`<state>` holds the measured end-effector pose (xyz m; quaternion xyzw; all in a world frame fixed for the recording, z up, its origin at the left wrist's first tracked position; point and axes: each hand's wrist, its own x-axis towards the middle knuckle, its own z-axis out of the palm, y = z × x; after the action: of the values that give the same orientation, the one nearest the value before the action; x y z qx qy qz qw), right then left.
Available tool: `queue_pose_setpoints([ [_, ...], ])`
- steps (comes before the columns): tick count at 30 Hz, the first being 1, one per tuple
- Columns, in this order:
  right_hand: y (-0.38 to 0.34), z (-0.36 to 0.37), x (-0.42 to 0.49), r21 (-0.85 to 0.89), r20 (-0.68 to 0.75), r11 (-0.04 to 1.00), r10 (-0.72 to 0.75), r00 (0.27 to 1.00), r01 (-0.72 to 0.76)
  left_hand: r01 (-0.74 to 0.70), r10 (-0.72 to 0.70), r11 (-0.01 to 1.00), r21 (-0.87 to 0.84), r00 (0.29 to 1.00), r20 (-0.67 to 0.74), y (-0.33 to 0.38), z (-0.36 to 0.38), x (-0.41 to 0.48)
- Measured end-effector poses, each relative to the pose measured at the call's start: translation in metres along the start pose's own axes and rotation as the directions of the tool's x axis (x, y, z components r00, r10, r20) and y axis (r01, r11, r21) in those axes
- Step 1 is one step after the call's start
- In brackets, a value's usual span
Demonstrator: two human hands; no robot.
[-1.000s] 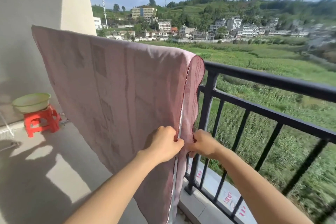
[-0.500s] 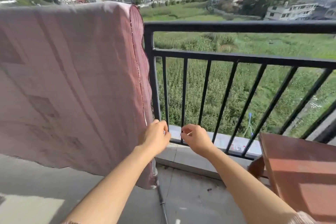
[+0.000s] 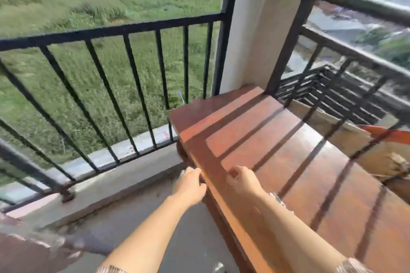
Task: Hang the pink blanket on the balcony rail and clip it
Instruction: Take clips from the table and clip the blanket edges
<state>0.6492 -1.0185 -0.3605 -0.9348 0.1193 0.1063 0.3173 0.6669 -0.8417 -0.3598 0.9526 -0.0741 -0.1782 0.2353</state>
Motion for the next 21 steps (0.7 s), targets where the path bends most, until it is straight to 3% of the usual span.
queue_pose_setpoints([
  [4,0.078,-0.028,-0.01,0.025,-0.01,0.982,0.189,0.982,-0.189,-0.086,0.077,0.994,0.065,0.988,0.134,0.063,0.061,0.025],
  [9,0.157,-0.048,-0.017,-0.019,-0.002,0.948,0.318,0.948,-0.318,-0.131,0.075,0.977,0.168,0.95,0.302,0.096,0.138,0.036],
  [15,0.202,-0.038,-0.014,-0.05,0.09,0.924,0.383,0.919,-0.38,-0.121,0.026,0.946,0.302,0.953,0.302,0.077,0.182,0.036],
  [21,0.208,-0.022,-0.002,-0.102,0.074,0.929,0.364,0.929,-0.356,-0.141,0.018,0.915,0.379,0.95,0.31,0.068,0.19,0.038],
])
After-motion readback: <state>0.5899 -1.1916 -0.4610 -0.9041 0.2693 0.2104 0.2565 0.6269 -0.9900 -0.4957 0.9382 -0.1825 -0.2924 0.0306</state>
